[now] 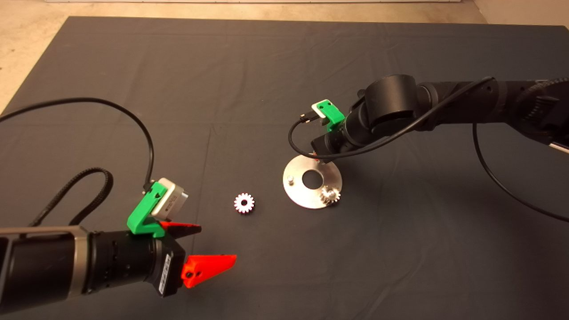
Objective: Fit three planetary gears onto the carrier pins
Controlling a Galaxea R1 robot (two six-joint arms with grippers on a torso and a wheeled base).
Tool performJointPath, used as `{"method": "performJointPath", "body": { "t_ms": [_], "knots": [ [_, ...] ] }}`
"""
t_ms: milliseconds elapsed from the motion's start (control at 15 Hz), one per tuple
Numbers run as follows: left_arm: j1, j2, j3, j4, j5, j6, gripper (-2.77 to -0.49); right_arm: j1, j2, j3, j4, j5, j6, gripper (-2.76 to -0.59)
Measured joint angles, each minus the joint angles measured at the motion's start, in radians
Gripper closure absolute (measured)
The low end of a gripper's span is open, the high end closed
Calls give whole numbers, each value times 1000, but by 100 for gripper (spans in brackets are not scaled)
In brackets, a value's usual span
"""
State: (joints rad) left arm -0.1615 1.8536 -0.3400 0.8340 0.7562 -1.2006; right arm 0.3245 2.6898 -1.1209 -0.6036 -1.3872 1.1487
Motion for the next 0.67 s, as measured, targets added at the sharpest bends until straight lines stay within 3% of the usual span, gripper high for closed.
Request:
{"method": "performJointPath", "body": {
  "t_ms": [667],
  "knots": [
    [0,0,0,0,-1,0,-262,0,7,1,0,-3,0,-103]
  ]
}}
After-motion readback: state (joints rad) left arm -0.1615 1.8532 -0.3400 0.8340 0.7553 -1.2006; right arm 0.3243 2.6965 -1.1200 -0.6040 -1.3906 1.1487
